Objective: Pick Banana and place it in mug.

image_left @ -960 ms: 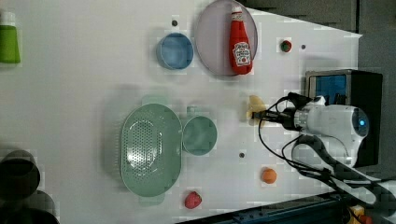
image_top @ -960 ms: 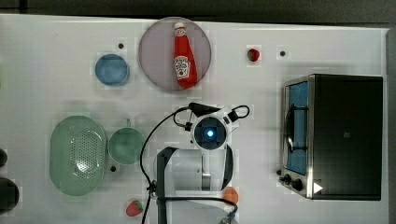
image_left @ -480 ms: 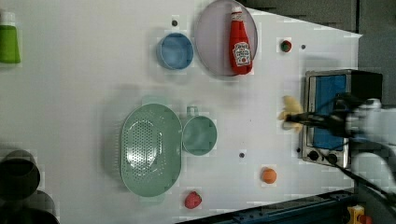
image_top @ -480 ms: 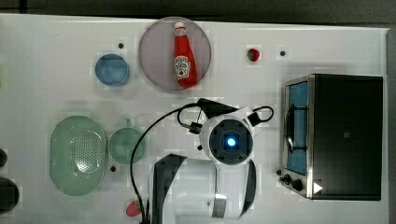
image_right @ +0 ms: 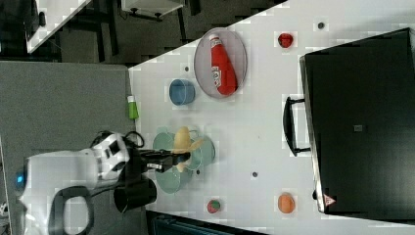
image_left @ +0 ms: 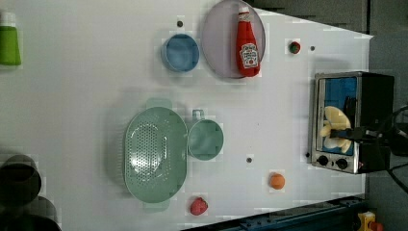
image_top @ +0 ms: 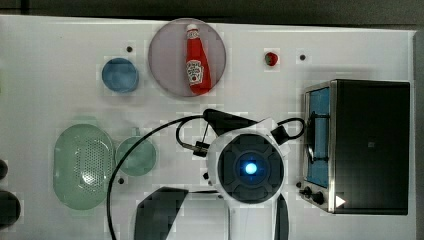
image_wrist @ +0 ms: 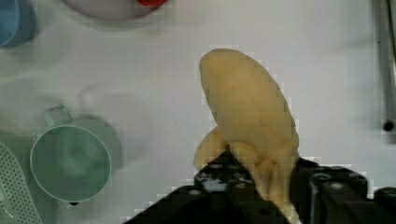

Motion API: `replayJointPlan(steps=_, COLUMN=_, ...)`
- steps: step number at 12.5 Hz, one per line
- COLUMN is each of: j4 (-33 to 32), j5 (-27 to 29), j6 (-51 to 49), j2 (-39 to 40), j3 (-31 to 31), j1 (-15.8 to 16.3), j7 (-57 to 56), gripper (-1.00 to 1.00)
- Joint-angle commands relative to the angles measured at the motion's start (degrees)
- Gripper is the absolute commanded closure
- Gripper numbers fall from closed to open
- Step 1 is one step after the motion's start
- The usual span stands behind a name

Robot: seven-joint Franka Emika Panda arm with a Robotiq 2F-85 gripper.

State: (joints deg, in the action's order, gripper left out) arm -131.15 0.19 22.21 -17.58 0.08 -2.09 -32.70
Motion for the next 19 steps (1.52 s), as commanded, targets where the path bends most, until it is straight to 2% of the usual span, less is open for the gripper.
replayJointPlan(steps=1, j4=0.36, j5=-0.46, j6=-0.14, j2=-1.03, j3=5.23, j1=2.03, j7=8.35, gripper=0.45)
replayJointPlan(steps=3, j4=0.54, j5=0.05, j6=-0.1, j2=-0.95, j3=10.05, j1=2.87, j7=15.63, gripper=0.46)
replayJointPlan(steps=7, j4=0.47, j5=6.4, j6=0.01, j2=0.33, j3=19.34, j1=3.63, j7=30.18, gripper=0.45)
replayJointPlan(steps=10, j4=0.37, j5=7.32, j6=1.95, j2=3.99, j3=25.03, j1=3.68, j7=40.34, gripper=0.45)
replayJointPlan(steps=12, j4=-0.02, j5=7.32, j6=5.33, j2=7.51, j3=27.16, j1=3.68, j7=44.15, gripper=0.46)
replayJointPlan(steps=17, j4=-4.38, j5=7.15, j6=21.25, j2=16.85, j3=28.34, j1=3.68, j7=44.26, gripper=0.46)
replayJointPlan(steps=18, j4=-4.96, j5=7.15, j6=23.0, j2=18.03, j3=28.15, j1=3.66, j7=44.26, gripper=0.37)
replayJointPlan(steps=19, j4=-5.38, j5=7.13, j6=23.59, j2=18.99, j3=27.72, j1=3.64, j7=44.26, gripper=0.18)
